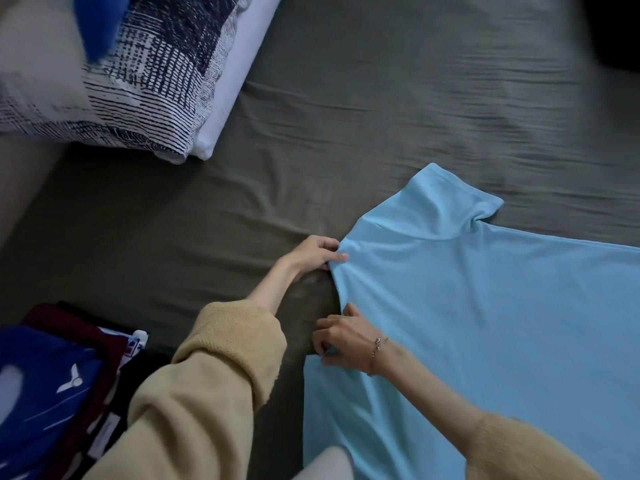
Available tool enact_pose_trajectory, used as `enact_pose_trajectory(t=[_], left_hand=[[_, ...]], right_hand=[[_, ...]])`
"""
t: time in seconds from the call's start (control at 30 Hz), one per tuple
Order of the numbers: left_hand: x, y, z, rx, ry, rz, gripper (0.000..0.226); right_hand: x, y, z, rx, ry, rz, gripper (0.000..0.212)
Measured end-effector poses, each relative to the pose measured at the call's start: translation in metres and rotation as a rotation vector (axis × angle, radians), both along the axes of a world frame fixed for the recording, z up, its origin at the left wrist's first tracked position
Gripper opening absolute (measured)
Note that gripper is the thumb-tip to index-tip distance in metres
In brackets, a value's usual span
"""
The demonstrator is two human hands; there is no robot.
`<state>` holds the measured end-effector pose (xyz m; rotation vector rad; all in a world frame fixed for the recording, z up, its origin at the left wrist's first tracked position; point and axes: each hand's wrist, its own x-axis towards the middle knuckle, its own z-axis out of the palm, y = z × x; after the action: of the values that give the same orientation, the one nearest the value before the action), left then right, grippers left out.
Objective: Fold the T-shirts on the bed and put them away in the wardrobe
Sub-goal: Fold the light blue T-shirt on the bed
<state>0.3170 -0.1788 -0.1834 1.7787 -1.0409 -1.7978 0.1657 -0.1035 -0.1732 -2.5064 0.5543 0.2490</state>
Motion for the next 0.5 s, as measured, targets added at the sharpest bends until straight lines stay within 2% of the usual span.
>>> enact_pose_trajectory(t=[0.1,0.17,0.23,0.33,0.43,0.5], left_hand=[[0.002,-0.011,0.003,-0.059,-0.067,-0.04,0.017],[0.004,-0.021,0.003,-0.093,-0.14,-0.089,0.015],[0.006,-0.028,0.003,-0.107,-0.214,-0.141,0.021],[0.01,-0.027,0.0,-0.11,-0.208,-0.183,0.019],[0.014,-0.02,-0.006,-0.154,-0.2,-0.145,0.017],[0.012,-0.013,-0.008,-0.223,-0.264,-0.081,0.021]], right_hand=[[0.005,0.005,0.003,0.015,-0.024,0.023,0.012],[0.011,0.01,0.006,0.059,-0.028,0.012,0.018],[0.018,0.016,0.006,0.156,0.009,0.005,0.026],[0.027,0.022,0.005,0.32,0.054,0.036,0.034],[0.033,0.023,0.006,0.375,0.06,0.054,0.034],[0.034,0.024,0.009,0.41,0.051,0.018,0.032]])
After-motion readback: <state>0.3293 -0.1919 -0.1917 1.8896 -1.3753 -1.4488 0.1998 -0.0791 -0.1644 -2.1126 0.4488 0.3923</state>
